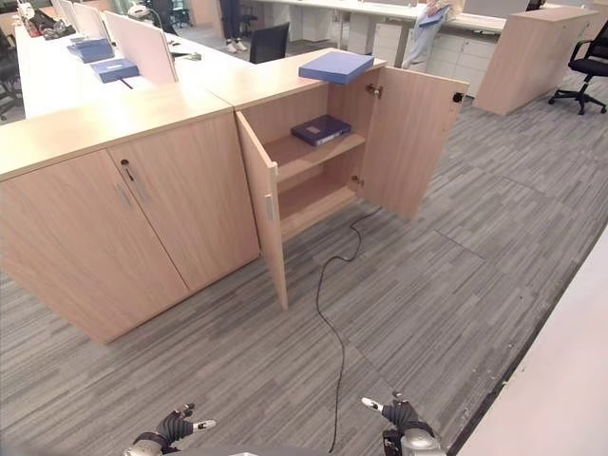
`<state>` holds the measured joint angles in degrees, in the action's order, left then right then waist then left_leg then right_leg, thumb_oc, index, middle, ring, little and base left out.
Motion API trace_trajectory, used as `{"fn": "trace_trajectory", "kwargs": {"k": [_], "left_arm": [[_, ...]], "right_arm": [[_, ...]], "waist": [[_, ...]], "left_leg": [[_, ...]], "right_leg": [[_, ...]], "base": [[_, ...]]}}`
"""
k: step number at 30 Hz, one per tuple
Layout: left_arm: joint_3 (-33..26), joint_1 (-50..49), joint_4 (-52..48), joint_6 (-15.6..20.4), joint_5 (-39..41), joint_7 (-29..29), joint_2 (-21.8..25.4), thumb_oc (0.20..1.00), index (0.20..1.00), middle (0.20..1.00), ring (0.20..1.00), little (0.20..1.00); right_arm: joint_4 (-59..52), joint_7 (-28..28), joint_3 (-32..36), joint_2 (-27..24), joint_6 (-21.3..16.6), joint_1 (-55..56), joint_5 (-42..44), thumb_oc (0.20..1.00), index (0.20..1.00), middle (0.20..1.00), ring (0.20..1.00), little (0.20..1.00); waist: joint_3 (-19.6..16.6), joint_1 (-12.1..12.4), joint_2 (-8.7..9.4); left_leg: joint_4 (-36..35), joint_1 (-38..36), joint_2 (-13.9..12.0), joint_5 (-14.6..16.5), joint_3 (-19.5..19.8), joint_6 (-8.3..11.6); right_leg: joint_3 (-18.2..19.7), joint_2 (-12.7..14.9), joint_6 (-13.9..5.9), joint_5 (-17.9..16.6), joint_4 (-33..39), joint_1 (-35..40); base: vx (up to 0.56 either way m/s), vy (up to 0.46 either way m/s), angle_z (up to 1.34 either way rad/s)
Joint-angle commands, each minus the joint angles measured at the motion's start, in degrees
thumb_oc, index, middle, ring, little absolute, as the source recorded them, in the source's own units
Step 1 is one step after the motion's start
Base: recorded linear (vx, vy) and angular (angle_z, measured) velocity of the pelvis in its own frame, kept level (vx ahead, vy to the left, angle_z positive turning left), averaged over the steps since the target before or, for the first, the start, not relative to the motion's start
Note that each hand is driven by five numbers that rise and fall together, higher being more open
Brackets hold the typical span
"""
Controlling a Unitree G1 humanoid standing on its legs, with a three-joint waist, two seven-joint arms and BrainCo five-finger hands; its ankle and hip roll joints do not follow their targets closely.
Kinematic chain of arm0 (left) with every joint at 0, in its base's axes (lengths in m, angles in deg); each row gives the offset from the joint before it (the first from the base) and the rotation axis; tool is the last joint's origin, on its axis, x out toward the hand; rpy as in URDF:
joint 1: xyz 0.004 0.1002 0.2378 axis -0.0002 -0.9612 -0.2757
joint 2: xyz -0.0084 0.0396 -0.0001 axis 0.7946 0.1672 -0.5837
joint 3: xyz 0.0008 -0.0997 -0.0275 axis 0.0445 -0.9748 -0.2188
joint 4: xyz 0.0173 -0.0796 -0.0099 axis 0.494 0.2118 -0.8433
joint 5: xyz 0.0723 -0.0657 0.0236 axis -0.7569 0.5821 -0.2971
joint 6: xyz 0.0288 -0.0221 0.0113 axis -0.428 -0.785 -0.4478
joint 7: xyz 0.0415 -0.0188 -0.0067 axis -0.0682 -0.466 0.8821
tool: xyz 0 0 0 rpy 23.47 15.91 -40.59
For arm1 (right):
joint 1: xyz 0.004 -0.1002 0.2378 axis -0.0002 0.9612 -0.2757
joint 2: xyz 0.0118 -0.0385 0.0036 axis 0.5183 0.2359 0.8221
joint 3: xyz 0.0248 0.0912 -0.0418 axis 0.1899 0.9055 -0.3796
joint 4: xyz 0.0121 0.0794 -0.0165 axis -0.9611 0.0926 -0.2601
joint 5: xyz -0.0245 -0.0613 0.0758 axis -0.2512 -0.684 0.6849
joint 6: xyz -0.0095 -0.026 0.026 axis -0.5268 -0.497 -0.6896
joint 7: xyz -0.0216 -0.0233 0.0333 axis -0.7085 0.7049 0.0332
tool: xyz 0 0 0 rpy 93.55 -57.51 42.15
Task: Put the empty folder in the office cabinet
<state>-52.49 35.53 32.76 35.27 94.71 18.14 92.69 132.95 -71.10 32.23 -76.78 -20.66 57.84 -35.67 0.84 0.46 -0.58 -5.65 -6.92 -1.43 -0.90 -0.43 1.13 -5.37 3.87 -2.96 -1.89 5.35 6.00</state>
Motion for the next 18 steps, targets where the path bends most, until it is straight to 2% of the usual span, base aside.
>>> {"fn": "trace_trajectory", "kwargs": {"k": [1, 6, 9, 12, 13, 15, 16, 18], "left_arm": [[0.11, 5.12, 2.57, 1.65, 0.89, 0.17, 1.83, 1.000, 1.000, 1.000, 1.000, 1.000], [0.01, 5.48, 2.66, 1.55, 1.30, 0.02, 2.17, 1.000, 1.000, 1.000, 1.000, 1.000], [-0.03, 5.71, 2.61, 1.48, 1.53, 0.15, 2.51, 1.000, 1.000, 1.000, 1.000, 1.000], [0.12, 6.19, 2.07, 1.44, 1.80, 0.24, 3.06, 1.000, 1.000, 1.000, 1.000, 1.000], [0.11, 6.22, 2.07, 1.44, 1.80, 0.24, 3.07, 1.000, 1.000, 1.000, 1.000, 1.000], [0.02, 6.56, 1.51, 1.57, 2.27, 0.27, 3.47, 1.000, 1.000, 1.000, 1.000, 1.000], [0.13, 6.93, 0.81, 1.72, 2.51, 0.31, 3.91, 1.000, 1.000, 1.000, 1.000, 1.000], [0.04, 7.34, 0.67, 1.76, 2.81, 0.59, 4.34, 1.000, 1.000, 1.000, 1.000, 1.000]], "right_arm": [[0.04, -0.08, -2.47, 0.13, -1.02, -3.99, -0.38, 1.000, 1.000, 1.000, 1.000, 1.000], [0.56, -0.28, -2.84, 0.30, -0.67, -4.66, -0.65, 1.000, 1.000, 1.000, 1.000, 1.000], [0.33, -0.31, -3.08, 0.59, -0.56, -5.20, -0.63, 1.000, 1.000, 1.000, 1.000, 1.000], [-0.73, -0.25, -3.55, 0.80, -0.70, -6.27, -0.49, 1.000, 1.000, 1.000, 1.000, 1.000], [-0.73, -0.25, -3.55, 0.80, -0.70, -6.29, -0.49, 1.000, 1.000, 1.000, 1.000, 1.000], [-1.15, -0.16, -3.48, 0.98, -0.85, -7.00, -0.09, 1.000, 1.000, 1.000, 1.000, 1.000], [-1.31, -0.12, -3.37, 1.29, -1.01, -7.66, 0.35, 1.000, 1.000, 1.000, 1.000, 1.000], [-1.69, -0.04, -3.56, 1.51, -1.05, -8.86, 0.67, 1.000, 1.000, 1.000, 1.000, 1.000]], "waist": [[1.96, 0.28, 1.60], [2.47, 0.65, 1.97], [3.02, 0.76, 2.05], [4.52, 1.00, 1.80], [4.49, 1.05, 1.82], [5.73, 1.00, 1.57], [6.66, 0.81, 1.14], [8.00, 0.52, 0.44]], "left_leg": [[0.65, -0.18, 0.33, 4.38, 1.32, 1.03], [0.65, 0.30, 0.81, 4.55, 1.60, 0.45], [0.65, 0.41, 1.05, 4.58, 1.75, -0.24], [1.31, 0.80, 1.29, 4.43, 1.82, -1.74], [1.33, 0.87, 1.31, 4.44, 1.77, -1.76], [2.74, 1.79, 1.37, 4.63, 1.68, -2.51], [4.22, 2.79, 1.08, 4.99, 1.47, -3.02], [5.28, 3.52, 0.56, 5.15, 0.66, -3.38]], "right_leg": [[-2.49, 3.37, -3.96, 1.49, -0.35, 1.30], [-2.83, 3.85, -4.13, 1.29, -0.74, 1.06], [-2.45, 4.15, -4.12, 1.76, -3.59, -0.46], [-1.60, 4.16, -4.29, 3.15, -10.36, -4.32], [-1.53, 4.19, -4.30, 3.25, -10.57, -4.50], [-1.26, 4.16, -5.02, 3.31, -15.19, -7.32], [-1.63, 4.30, -6.20, 2.32, -20.88, -10.98], [-2.88, 5.09, -7.92, -1.12, -26.61, -15.07]], "base": [[0.01, 0.035, 0.01], [0.01, 0.031, 0.01], [-0.01, 0.047, 0.01], [-0.04, 0.073, -0.03], [-0.06, 0.079, -0.07], [-0.07, 0.084, -0.06], [-0.09, 0.120, -0.12], [-0.09, 0.107, -0.24]]}}
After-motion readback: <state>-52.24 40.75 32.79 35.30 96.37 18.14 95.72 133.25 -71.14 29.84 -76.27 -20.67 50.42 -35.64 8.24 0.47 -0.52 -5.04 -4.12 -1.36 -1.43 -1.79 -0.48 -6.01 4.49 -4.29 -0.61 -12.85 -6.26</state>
